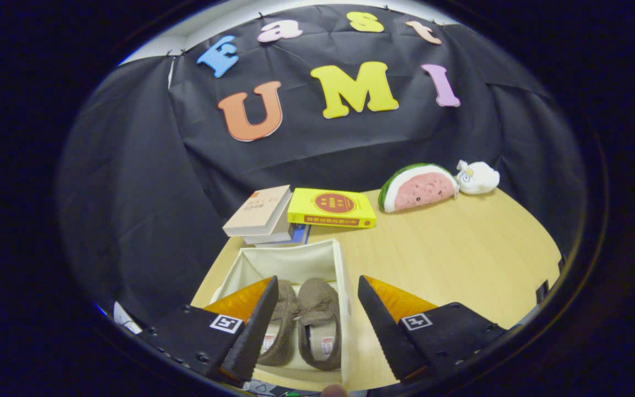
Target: Open the storage box then place both shoes into the box .Put the left shoe in first, then the right shoe, with the right side of both shoes facing outward in a uniform manner.
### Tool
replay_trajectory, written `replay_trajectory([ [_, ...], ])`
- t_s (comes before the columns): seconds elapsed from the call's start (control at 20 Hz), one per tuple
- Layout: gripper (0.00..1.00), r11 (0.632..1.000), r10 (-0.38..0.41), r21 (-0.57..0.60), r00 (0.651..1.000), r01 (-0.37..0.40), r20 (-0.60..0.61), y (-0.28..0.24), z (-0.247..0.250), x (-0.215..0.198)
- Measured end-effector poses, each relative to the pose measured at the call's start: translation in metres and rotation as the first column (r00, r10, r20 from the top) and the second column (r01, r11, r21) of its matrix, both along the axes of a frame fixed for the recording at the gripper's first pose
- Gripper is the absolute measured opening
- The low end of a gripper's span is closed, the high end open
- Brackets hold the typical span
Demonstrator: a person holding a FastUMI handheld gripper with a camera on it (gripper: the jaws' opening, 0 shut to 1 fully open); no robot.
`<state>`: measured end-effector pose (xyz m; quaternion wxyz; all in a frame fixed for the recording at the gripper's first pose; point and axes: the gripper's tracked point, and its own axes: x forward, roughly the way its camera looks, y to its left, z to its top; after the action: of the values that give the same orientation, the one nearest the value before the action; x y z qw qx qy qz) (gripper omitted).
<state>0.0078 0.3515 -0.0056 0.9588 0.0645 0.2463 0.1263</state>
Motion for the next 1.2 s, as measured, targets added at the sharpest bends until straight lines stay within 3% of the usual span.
replay_trajectory([
  [0.1, 0.95, 1.000, 0.009, -0.019, 0.997, -0.008, 0.071, -0.013, 0.014, -0.006],
  [0.45, 0.96, 1.000, 0.027, -0.021, 0.958, -0.022, 0.285, -0.067, 0.064, -0.042],
  [0.7, 0.96, 0.999, 0.006, -0.044, 0.905, 0.014, 0.426, -0.124, 0.087, -0.065],
  [0.95, 0.95, 0.997, -0.011, -0.067, 0.874, 0.050, 0.485, -0.168, 0.082, -0.082],
  [1.2, 0.96, 0.997, -0.020, -0.055, 0.841, 0.059, 0.541, -0.179, 0.082, -0.089],
])
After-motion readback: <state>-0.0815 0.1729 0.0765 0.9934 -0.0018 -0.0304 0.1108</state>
